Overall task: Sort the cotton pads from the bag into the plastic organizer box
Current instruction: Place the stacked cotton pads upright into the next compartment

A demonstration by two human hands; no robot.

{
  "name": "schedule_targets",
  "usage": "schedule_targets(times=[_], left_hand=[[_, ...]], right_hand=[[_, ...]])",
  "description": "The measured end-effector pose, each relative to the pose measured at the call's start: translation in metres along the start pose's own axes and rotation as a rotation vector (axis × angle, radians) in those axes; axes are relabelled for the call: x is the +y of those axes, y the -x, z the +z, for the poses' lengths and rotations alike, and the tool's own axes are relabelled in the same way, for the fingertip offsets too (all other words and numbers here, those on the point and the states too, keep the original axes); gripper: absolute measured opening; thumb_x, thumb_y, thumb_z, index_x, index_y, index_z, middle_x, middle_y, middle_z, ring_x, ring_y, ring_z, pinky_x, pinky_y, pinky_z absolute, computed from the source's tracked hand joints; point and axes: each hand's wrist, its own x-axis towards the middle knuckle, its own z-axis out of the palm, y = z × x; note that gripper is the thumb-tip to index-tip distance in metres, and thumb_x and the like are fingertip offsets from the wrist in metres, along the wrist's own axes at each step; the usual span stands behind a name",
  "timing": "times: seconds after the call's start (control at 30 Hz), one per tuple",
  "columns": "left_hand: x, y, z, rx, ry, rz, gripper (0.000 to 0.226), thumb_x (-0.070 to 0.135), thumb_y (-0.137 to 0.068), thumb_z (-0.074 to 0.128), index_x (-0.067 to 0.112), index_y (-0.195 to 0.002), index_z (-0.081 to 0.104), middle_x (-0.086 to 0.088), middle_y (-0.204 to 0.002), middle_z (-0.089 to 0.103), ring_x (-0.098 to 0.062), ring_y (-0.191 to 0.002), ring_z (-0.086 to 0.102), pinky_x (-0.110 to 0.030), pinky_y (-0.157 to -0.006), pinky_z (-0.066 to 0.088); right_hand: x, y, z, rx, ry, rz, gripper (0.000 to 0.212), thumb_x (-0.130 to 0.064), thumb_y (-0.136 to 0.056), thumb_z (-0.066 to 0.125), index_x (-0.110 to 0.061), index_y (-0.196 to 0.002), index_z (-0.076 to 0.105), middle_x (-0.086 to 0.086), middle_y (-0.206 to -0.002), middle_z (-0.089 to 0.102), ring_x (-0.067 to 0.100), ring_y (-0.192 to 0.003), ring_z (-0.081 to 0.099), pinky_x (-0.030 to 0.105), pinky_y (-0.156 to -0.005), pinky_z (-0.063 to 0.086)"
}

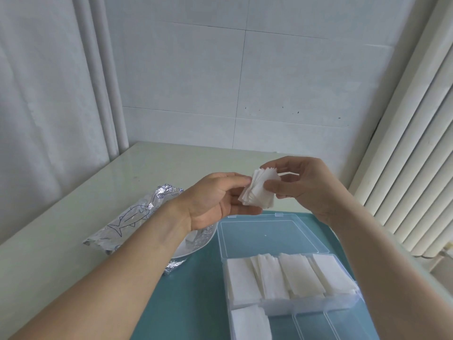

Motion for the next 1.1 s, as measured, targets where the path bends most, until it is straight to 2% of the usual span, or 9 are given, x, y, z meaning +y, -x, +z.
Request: schedule_targets(times=[0.13,0.3,0.47,0.57,0.67,0.73,0.83,1.03,1.1], left_hand=[[-0.001,0.001,-0.001,-0.043,-0.010,-0.005,0.027,0.023,-0.091,0.061,0.003,-0.108,0.062,-0.010,-0.093,0.064,-0.023,-0.085,0.063,-0.034,-0.072,0.054],[-0.002,-0.001,0.002,-0.127,0.105,-0.042,0.046,0.033,-0.101,0.043,0.002,-0.133,0.056,-0.014,-0.128,0.062,-0.031,-0.106,0.063,-0.052,-0.104,0.045],[-0.005,-0.002,0.007,-0.127,0.178,-0.020,0.049,0.045,-0.095,0.045,0.005,-0.117,0.063,-0.010,-0.107,0.067,-0.020,-0.089,0.066,-0.034,-0.083,0.058],[-0.005,-0.002,0.005,-0.103,0.148,-0.015,0.049,0.046,-0.085,0.066,0.005,-0.112,0.065,-0.008,-0.094,0.059,-0.016,-0.080,0.062,-0.029,-0.075,0.057],[-0.008,-0.005,0.007,-0.088,0.174,-0.059,0.060,0.039,-0.058,0.094,0.007,-0.100,0.066,-0.007,-0.089,0.057,-0.018,-0.081,0.060,-0.030,-0.075,0.054],[-0.011,-0.005,0.010,-0.098,0.182,-0.100,0.051,0.038,-0.068,0.088,0.009,-0.104,0.066,-0.009,-0.100,0.059,-0.020,-0.090,0.060,-0.033,-0.085,0.050],[-0.008,0.003,0.013,-0.189,0.189,-0.112,0.023,0.033,-0.090,0.065,0.013,-0.097,0.074,-0.006,-0.099,0.067,-0.020,-0.091,0.065,-0.036,-0.085,0.053],[-0.008,0.008,0.011,-0.207,0.133,-0.107,0.011,0.021,-0.083,0.068,0.017,-0.091,0.073,-0.004,-0.090,0.067,-0.018,-0.084,0.065,-0.032,-0.079,0.050],[-0.009,0.007,0.013,-0.192,0.156,-0.082,0.010,0.018,-0.085,0.063,0.017,-0.087,0.073,-0.004,-0.087,0.068,-0.017,-0.081,0.067,-0.030,-0.075,0.052]], right_hand=[[0.000,-0.001,0.001,0.007,0.140,-0.033,0.024,-0.010,-0.085,0.077,-0.024,-0.105,0.077,0.001,-0.103,0.075,0.023,-0.078,0.069,0.039,-0.067,0.056],[-0.003,0.002,0.011,-0.147,0.524,-0.123,0.040,-0.028,-0.096,0.063,-0.031,-0.136,0.061,-0.017,-0.121,0.066,-0.001,-0.103,0.065,0.019,-0.080,0.054],[-0.002,0.006,0.023,-0.150,0.515,-0.126,0.049,-0.032,-0.096,0.061,-0.025,-0.143,0.052,-0.009,-0.119,0.069,0.008,-0.098,0.068,0.035,-0.088,0.056],[-0.006,0.009,0.025,-0.227,0.488,-0.170,0.053,-0.035,-0.086,0.069,-0.021,-0.135,0.055,-0.015,-0.101,0.068,0.007,-0.089,0.065,0.042,-0.090,0.056],[-0.011,0.015,0.028,-0.346,0.542,-0.145,0.085,-0.042,-0.072,0.085,-0.026,-0.145,0.044,-0.016,-0.098,0.066,0.001,-0.087,0.064,0.024,-0.088,0.054],[-0.013,0.017,0.031,-0.306,0.573,-0.150,0.099,-0.042,-0.064,0.091,-0.028,-0.148,0.042,-0.019,-0.107,0.065,-0.002,-0.092,0.063,0.021,-0.086,0.053],[-0.014,0.017,0.033,-0.238,0.475,-0.185,0.080,-0.038,-0.062,0.093,-0.032,-0.133,0.057,-0.020,-0.108,0.067,0.000,-0.096,0.065,0.032,-0.083,0.058],[-0.013,0.017,0.033,-0.291,0.490,-0.179,0.099,-0.031,-0.056,0.098,-0.033,-0.141,0.048,-0.014,-0.109,0.067,0.008,-0.091,0.069,0.030,-0.081,0.059],[-0.013,0.017,0.034,-0.245,0.511,-0.213,0.088,-0.029,-0.055,0.098,-0.029,-0.133,0.057,-0.013,-0.104,0.069,0.009,-0.086,0.069,0.033,-0.076,0.059]])
